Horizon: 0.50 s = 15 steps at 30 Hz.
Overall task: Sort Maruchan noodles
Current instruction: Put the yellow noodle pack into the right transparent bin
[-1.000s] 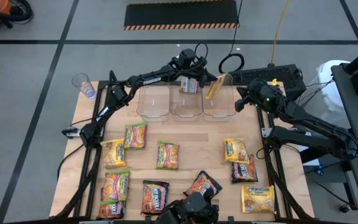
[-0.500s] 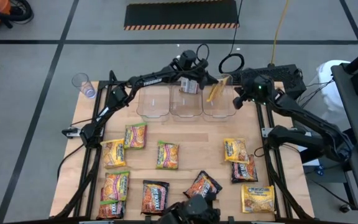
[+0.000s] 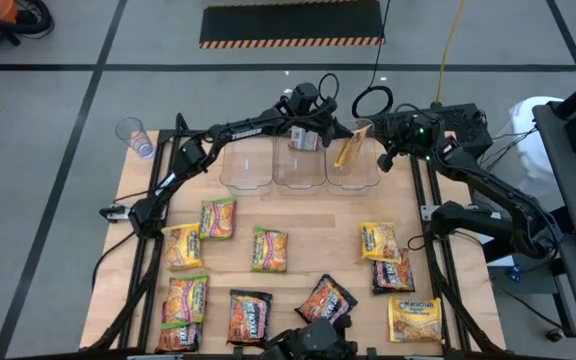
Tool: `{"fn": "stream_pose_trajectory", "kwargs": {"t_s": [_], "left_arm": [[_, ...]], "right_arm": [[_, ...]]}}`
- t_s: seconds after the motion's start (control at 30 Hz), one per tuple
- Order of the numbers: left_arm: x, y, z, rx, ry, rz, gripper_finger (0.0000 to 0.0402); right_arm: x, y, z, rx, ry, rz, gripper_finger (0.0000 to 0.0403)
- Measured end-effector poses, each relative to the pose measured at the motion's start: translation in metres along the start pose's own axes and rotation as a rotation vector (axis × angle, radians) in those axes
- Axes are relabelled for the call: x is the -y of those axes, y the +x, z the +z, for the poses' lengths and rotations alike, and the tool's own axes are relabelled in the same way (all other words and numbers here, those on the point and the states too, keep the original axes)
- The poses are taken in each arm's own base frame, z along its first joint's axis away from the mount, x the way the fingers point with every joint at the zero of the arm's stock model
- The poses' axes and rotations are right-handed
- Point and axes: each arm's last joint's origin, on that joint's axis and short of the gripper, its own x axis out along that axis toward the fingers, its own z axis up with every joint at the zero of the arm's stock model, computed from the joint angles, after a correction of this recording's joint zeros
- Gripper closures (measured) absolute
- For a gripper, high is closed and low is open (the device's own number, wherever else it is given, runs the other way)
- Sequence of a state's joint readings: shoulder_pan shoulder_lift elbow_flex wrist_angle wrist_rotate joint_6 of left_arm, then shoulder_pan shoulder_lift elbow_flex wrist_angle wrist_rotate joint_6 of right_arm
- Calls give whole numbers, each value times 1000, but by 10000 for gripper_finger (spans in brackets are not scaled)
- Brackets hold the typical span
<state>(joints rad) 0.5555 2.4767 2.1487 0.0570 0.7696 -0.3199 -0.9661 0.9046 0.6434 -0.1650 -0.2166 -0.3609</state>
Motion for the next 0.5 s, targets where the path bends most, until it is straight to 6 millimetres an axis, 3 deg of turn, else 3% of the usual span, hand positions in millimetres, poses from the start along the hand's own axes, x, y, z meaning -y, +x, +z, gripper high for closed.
{"fn": "stream_pose_trajectory", "kwargs": {"t_s": [0.3, 0.5], "left_arm": [[6, 5, -2, -10, 1, -21, 401], [9, 8, -3, -18, 4, -41, 401]], "right_arm": [[0, 24, -11, -84, 87, 80, 403], [3, 28, -11, -86, 125, 30, 403]]}}
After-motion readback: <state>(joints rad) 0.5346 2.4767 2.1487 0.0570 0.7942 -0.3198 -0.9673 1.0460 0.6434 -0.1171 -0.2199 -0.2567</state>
